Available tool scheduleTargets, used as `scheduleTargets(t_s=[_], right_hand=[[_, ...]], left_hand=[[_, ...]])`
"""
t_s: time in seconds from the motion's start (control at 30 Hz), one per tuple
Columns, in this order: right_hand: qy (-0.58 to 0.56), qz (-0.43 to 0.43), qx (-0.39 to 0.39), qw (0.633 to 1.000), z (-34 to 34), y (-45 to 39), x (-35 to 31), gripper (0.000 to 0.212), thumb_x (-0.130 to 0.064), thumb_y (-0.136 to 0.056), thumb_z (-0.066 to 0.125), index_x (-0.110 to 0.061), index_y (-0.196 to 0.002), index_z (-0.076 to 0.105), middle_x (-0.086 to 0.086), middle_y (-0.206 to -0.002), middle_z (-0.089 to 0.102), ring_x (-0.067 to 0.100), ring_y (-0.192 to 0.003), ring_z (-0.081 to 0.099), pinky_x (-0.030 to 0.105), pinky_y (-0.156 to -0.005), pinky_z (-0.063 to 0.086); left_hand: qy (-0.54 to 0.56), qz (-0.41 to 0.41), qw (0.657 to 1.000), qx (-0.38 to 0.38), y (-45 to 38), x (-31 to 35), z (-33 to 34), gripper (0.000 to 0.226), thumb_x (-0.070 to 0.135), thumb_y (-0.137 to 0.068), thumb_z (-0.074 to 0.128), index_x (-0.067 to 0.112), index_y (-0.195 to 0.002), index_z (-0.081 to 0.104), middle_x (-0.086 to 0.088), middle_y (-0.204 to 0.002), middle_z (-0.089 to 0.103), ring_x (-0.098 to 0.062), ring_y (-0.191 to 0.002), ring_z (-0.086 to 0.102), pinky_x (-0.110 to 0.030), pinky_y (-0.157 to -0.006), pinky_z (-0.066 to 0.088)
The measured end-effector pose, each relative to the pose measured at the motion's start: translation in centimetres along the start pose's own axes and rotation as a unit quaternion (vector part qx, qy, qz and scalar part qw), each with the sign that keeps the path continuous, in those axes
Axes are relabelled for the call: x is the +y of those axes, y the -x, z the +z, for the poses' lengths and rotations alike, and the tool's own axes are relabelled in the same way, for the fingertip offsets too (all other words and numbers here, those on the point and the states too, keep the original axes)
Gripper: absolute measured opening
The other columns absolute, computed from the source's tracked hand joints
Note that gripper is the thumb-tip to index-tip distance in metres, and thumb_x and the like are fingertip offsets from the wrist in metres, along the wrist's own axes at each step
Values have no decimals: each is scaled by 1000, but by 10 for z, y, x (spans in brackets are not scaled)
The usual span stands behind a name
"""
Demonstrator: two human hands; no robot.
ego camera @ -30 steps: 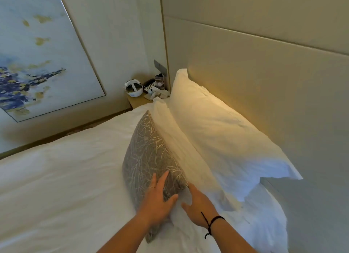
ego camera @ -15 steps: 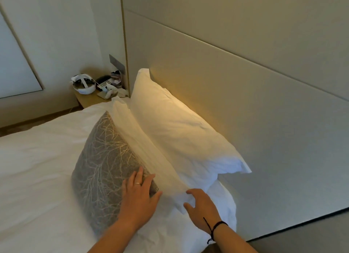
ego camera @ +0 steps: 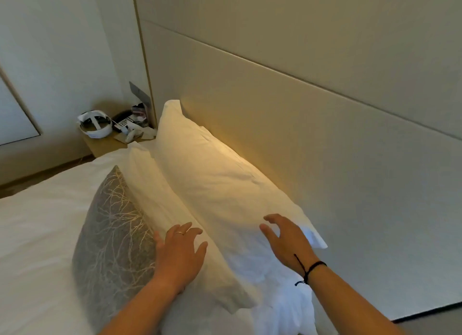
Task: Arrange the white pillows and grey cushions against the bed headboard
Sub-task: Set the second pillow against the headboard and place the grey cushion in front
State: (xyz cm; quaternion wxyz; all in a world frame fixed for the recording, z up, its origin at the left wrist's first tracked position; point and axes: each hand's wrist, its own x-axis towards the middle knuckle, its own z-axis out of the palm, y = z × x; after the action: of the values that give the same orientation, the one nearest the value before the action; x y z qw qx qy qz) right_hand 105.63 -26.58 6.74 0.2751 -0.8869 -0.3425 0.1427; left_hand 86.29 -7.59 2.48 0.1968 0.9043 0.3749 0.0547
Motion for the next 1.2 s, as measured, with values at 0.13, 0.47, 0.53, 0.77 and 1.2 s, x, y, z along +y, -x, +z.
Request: scheduleTargets(t_s=[0.13,0.47,0.53,0.77,1.2], right_hand=[[-4,44,57,997,-35,-66,31,39,-49,-99,38,-25,-124,54,-2,-122,63,16,-103,59,31,-81,46],[-262,179,-23,948,-32,-119,95,28,-37,-99,42,-22,-77,51,-6,-70,47,12,-60,44,28,-58,34],[-296,201,-26,934,-38,-115,93,21,-31,-97,49,-25,-78,55,-11,-75,51,6,-61,47,25,-57,36],[-75,-55,43,995,-76,-96,69,29,-19,-91,61,-45,-104,55,-27,-97,52,4,-86,52,22,-70,45],[85,-32,97,991,-82,-89,84,13,-3,-81,59,-16,-78,60,-5,-73,42,12,-46,39,23,-39,30]], left_hand=[[1,11,1000,-2,-46,27,4,38,57,-95,42,42,-128,53,13,-149,43,-12,-141,33,-54,-119,6],[81,27,994,-62,-150,130,41,43,52,-97,44,32,-133,56,9,-144,51,-16,-132,45,-43,-115,32],[93,24,994,-59,-155,139,46,42,52,-97,46,32,-132,56,10,-142,53,-16,-131,46,-42,-114,34],[96,1,994,-55,-164,135,47,29,53,-96,47,40,-116,63,18,-129,61,-9,-118,53,-27,-103,39],[66,77,992,-76,-178,154,33,31,44,-93,53,35,-122,61,10,-134,53,-13,-120,50,-32,-100,45]])
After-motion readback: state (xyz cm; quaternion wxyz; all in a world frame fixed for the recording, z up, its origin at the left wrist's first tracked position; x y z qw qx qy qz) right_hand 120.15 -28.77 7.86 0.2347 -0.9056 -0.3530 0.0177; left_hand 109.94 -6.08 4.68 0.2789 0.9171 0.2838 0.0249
